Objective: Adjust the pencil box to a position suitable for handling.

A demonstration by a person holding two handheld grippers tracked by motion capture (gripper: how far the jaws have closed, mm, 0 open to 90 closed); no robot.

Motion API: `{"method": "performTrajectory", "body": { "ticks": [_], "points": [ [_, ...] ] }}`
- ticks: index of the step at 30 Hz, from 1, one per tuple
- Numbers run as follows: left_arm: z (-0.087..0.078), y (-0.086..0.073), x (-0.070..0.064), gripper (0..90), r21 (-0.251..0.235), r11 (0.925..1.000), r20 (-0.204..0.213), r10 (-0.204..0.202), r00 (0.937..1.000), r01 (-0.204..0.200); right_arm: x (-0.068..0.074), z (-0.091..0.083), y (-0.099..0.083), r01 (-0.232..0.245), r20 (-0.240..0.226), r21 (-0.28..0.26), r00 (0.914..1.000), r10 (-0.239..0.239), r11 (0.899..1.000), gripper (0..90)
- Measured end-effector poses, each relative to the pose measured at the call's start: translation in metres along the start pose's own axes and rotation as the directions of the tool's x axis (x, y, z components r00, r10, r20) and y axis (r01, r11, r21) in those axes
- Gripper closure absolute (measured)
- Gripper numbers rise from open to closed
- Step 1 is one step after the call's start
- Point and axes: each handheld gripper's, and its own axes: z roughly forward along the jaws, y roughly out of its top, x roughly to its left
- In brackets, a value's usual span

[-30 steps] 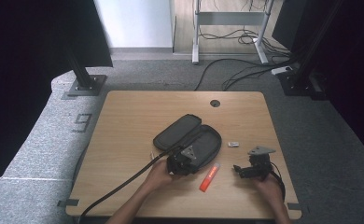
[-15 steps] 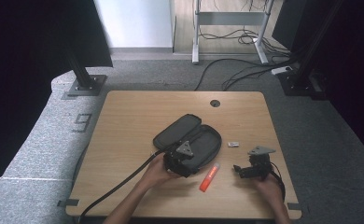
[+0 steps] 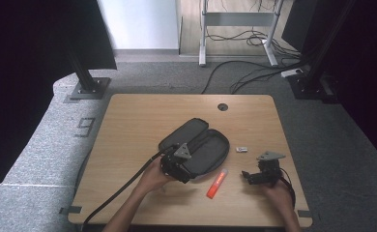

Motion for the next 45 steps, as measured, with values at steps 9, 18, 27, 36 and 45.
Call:
{"method": "performTrajectory", "body": {
  "ticks": [9,18,27,36,45],
  "points": [
    [-0.021,-0.015,0.007,13.1,-0.064,0.9954,-0.005,-0.071,0.9974,0.071,0.000,0.000,0.000,0.000,0.000,0.000,1.0000,0.000,1.000,1.6],
    [-0.038,-0.033,0.011,3.1,-0.073,0.9910,-0.051,-0.116,0.9920,0.112,0.000,0.000,0.000,0.000,0.000,0.000,1.0000,0.000,1.000,1.6],
    [-0.054,-0.051,0.013,0.0,-0.073,0.9903,-0.115,-0.126,0.9853,0.118,0.000,0.000,0.000,0.000,0.000,0.000,1.0000,0.000,1.000,1.6],
    [-0.062,-0.066,0.018,0.0,-0.085,0.9874,-0.147,-0.145,0.9785,0.134,0.000,0.000,0.000,0.000,0.000,0.000,1.0000,0.000,1.000,1.6],
    [-0.070,-0.089,0.030,0.0,-0.109,0.9775,-0.188,-0.199,0.9618,0.180,0.000,0.000,0.000,0.000,0.000,0.000,1.0000,0.000,1.000,1.6]
  ]
}}
